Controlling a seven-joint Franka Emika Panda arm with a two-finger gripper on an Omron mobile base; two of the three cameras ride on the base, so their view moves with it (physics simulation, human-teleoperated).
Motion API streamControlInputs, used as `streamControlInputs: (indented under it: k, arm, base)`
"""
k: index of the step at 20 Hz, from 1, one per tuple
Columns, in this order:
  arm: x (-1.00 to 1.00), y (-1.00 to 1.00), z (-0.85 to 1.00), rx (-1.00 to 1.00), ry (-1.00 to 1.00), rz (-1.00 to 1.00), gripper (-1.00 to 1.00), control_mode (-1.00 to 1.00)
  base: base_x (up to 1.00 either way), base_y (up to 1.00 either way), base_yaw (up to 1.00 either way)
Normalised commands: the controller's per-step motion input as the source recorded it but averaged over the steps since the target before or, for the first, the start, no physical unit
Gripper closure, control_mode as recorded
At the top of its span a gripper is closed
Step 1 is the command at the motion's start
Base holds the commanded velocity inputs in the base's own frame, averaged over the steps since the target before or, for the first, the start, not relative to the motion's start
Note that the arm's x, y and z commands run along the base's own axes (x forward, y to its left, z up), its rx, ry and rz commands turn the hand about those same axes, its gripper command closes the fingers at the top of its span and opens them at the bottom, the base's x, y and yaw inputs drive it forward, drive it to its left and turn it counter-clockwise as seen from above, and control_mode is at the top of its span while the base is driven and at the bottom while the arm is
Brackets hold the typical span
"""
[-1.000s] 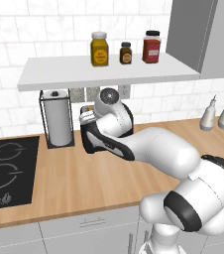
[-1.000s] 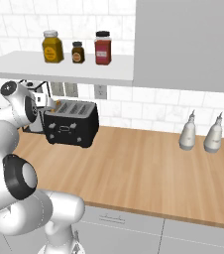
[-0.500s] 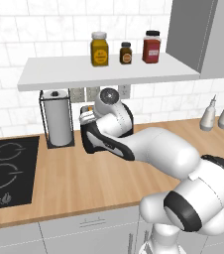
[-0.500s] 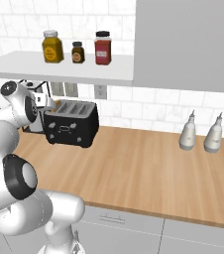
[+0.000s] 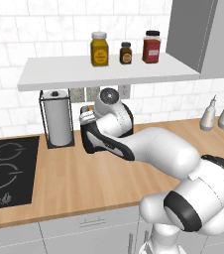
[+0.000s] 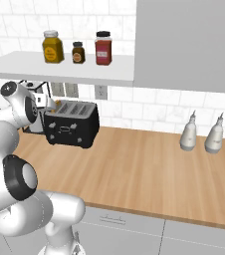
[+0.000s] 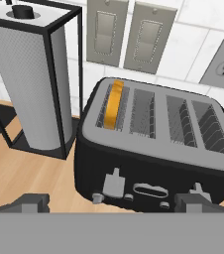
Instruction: Start the toaster. Once the lever pops up, take the bread to the plate on the dining counter.
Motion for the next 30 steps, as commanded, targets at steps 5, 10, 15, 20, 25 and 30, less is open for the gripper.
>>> streamControlInputs:
  k: [5,10,15,20,25,30]
  arm:
    - [0.00,0.00,0.00,0.00,0.00,0.00,-1.00,-1.00]
    - [0.00,0.00,0.00,0.00,0.00,0.00,-1.00,-1.00]
    - [0.00,0.00,0.00,0.00,0.00,0.00,-1.00,-1.00]
    - [0.00,-0.01,-0.05,0.00,0.00,0.00,-1.00,-1.00]
    - [0.00,-0.05,0.00,0.01,-0.03,0.00,-1.00,-1.00]
    - [0.00,-0.03,0.00,0.02,-0.03,0.00,-1.00,-1.00]
  base:
    - [0.00,0.00,0.00]
    - [0.00,0.00,0.00]
    - [0.00,0.00,0.00]
    - [0.00,0.00,0.00]
    - [0.00,0.00,0.00]
    - [0.00,0.00,0.00]
